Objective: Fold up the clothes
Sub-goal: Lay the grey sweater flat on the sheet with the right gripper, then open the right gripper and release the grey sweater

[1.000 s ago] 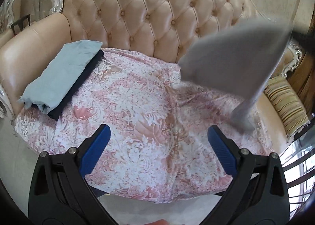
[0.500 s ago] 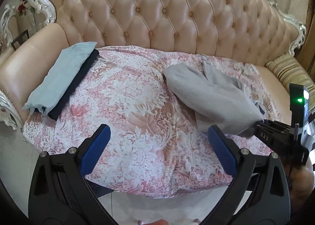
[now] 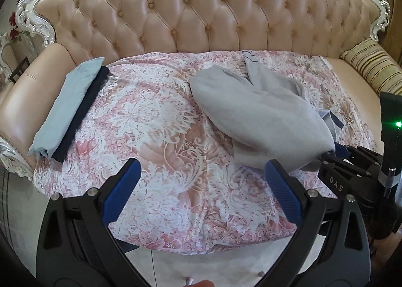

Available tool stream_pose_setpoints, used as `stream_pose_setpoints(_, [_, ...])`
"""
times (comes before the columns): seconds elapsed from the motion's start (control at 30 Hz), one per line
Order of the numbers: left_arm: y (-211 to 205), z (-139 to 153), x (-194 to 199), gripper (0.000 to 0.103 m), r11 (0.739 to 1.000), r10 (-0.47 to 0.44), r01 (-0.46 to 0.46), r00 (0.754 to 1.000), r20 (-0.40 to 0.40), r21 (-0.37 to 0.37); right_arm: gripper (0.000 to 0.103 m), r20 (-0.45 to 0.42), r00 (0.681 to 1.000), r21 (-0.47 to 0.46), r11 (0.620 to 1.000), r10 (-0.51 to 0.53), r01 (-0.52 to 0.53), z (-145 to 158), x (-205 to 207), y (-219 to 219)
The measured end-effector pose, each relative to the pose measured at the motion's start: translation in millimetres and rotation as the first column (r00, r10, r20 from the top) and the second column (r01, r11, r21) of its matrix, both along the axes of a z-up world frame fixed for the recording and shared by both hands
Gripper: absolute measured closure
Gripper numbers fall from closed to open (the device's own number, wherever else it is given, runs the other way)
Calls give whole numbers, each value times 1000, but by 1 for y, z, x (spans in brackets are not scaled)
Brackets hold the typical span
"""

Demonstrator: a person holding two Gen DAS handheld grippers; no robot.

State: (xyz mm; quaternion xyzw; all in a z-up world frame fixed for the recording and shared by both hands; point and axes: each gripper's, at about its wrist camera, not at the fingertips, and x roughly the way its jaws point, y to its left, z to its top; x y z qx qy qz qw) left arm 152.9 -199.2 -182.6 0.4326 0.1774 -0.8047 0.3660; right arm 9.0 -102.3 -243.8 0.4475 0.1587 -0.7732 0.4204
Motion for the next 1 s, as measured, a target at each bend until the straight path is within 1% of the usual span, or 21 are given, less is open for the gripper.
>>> stream_pose_setpoints(0.27, [4, -4, -7, 4, 1000, -14, 14, 1000, 19, 0, 67, 9, 1000, 5, 1000, -4, 4, -4, -3, 3])
stream_pose_setpoints(1.0, [8, -5, -7, 4, 1000, -25, 25, 1000, 19, 0, 66, -14, 1000, 15, 1000, -4, 4, -2, 1, 5])
